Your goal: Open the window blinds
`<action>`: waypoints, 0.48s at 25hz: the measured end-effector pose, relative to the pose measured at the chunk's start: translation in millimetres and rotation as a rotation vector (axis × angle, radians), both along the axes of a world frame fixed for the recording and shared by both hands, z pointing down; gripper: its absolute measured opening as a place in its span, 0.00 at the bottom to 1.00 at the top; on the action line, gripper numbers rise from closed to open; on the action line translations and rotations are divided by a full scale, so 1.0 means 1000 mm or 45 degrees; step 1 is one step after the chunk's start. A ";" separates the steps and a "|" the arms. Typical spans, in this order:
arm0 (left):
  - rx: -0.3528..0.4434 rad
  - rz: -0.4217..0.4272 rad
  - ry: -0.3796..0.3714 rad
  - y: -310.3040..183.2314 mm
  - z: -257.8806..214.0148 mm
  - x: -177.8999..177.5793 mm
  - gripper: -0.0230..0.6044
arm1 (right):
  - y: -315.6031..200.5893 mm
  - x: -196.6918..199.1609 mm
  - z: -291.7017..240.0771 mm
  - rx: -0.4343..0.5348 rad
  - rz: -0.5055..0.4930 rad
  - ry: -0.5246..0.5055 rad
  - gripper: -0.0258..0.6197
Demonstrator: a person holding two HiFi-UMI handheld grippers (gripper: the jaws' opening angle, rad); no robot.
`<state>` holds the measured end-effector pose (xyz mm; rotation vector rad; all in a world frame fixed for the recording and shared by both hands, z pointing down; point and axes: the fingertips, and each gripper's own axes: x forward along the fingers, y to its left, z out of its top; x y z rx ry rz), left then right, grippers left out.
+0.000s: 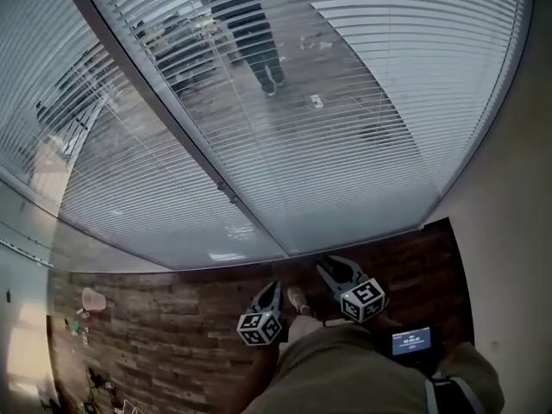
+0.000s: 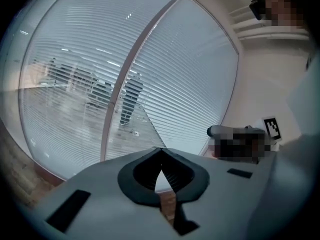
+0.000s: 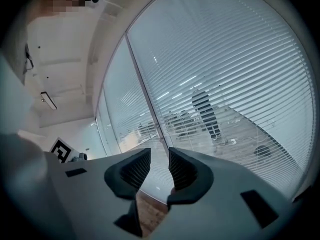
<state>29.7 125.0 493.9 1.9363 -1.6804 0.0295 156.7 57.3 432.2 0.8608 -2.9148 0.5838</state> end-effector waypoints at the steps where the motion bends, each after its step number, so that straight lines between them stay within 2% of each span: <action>1: -0.004 -0.014 -0.005 0.007 -0.001 0.005 0.06 | 0.006 0.007 -0.001 -0.004 -0.004 -0.002 0.20; 6: -0.009 -0.051 -0.009 0.051 -0.010 0.020 0.06 | 0.044 0.024 -0.003 -0.028 -0.026 0.000 0.20; 12: -0.007 -0.066 0.000 0.094 -0.008 0.023 0.06 | 0.087 0.018 -0.004 -0.010 -0.058 -0.026 0.20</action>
